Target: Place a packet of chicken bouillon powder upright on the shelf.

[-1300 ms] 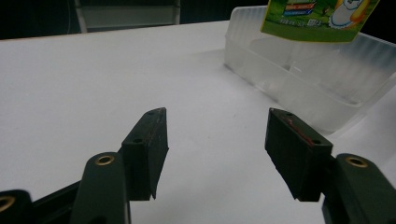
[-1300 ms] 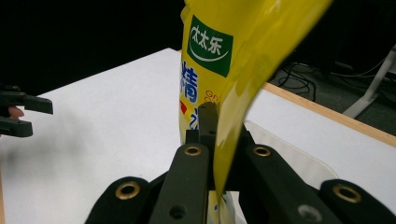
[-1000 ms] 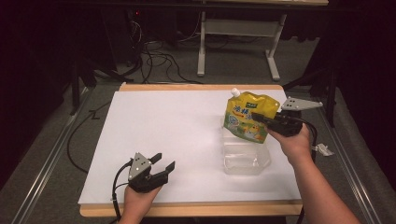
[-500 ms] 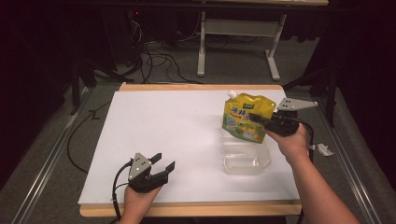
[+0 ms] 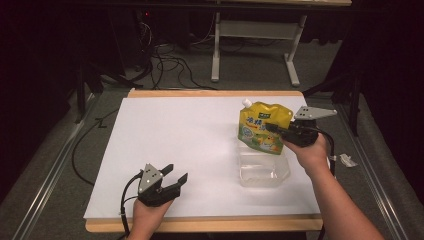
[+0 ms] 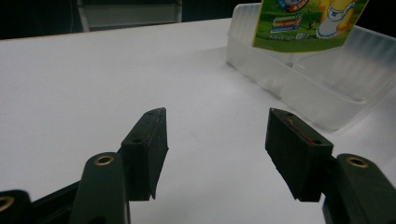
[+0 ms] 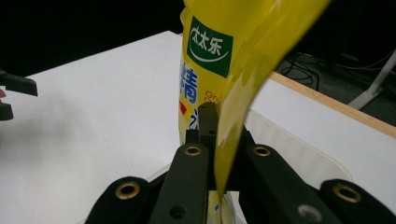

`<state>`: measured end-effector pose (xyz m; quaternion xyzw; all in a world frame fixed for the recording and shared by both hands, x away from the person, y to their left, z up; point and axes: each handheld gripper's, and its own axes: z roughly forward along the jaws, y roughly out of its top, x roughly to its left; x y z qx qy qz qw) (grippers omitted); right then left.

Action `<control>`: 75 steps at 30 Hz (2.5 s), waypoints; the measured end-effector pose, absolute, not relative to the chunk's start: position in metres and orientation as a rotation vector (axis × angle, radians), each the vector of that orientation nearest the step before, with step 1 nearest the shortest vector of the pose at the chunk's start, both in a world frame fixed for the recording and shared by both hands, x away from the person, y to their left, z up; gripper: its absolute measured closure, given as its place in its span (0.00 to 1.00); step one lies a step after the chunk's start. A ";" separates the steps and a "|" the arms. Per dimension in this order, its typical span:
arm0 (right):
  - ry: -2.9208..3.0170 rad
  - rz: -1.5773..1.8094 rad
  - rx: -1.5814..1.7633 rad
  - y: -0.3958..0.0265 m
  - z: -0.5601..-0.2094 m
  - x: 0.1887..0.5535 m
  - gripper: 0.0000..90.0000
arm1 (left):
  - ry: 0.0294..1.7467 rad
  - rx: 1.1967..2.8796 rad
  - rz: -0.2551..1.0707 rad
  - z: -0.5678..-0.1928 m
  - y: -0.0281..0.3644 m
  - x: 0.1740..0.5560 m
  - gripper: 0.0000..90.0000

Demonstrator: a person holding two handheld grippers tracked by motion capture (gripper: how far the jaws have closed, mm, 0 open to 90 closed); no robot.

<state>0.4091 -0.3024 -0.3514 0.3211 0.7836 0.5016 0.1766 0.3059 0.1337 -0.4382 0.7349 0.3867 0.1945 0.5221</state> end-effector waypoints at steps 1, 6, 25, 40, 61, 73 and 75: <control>2.220 1.416 0.912 -0.302 -0.352 0.409 1.00 | 0.925 1.760 0.466 -0.438 0.134 0.306 0.44; 2.224 1.410 0.929 -0.301 -0.355 0.410 1.00 | 0.926 1.760 0.467 -0.438 0.134 0.306 0.44; 2.192 1.407 1.015 -0.298 -0.366 0.407 1.00 | 0.922 1.765 0.465 -0.438 0.134 0.307 0.44; 2.154 1.450 1.084 -0.309 -0.388 0.404 1.00 | 0.920 1.768 0.458 -0.439 0.133 0.307 0.44; 2.091 1.418 1.139 -0.310 -0.383 0.402 0.53 | 0.917 1.769 0.456 -0.439 0.132 0.307 0.44; 2.073 1.407 1.156 -0.308 -0.380 0.398 0.26 | 0.914 1.773 0.455 -0.438 0.132 0.306 0.44; 2.075 1.406 1.154 -0.308 -0.379 0.397 0.25 | 0.914 1.775 0.455 -0.439 0.132 0.306 0.44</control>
